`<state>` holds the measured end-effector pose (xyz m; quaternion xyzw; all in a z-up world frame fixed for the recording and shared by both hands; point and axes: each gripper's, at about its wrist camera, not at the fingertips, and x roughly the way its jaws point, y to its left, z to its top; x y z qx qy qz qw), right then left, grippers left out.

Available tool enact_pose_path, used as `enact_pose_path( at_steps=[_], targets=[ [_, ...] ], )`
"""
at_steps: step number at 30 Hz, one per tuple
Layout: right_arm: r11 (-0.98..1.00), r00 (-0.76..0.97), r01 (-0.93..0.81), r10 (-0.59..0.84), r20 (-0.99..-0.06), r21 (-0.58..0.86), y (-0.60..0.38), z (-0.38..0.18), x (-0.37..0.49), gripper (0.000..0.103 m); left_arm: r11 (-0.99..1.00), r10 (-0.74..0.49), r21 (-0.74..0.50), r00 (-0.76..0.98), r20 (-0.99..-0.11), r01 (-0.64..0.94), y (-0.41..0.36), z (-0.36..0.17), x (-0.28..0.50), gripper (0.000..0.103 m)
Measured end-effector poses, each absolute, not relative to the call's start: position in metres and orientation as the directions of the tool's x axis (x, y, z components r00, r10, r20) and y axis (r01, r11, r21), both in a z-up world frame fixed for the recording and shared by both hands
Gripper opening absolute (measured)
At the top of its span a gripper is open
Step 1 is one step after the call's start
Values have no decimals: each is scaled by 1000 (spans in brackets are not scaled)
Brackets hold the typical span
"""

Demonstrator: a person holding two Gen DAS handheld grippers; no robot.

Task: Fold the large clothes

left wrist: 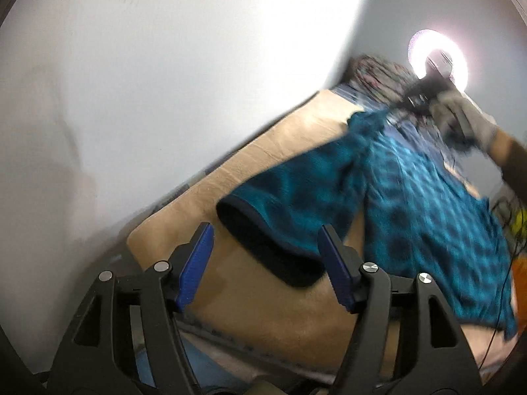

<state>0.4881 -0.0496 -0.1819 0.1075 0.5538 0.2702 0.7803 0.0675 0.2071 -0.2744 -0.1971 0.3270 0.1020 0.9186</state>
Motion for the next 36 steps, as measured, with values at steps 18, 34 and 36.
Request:
enact_pose_path(
  at_steps=[18, 34, 36],
  targets=[
    [831, 245, -341, 530, -812, 440, -83, -198, 482, 0, 967, -199, -242, 815, -544, 74, 150, -232, 98, 1],
    [924, 296, -266, 350, -889, 275, -156, -225, 428, 27, 908, -418, -282, 665, -619, 309, 119, -219, 73, 35],
    [889, 278, -330, 413, -867, 318, -146, -212, 403, 31, 900, -433, -345, 646, -629, 267, 121, -229, 83, 35]
  ],
)
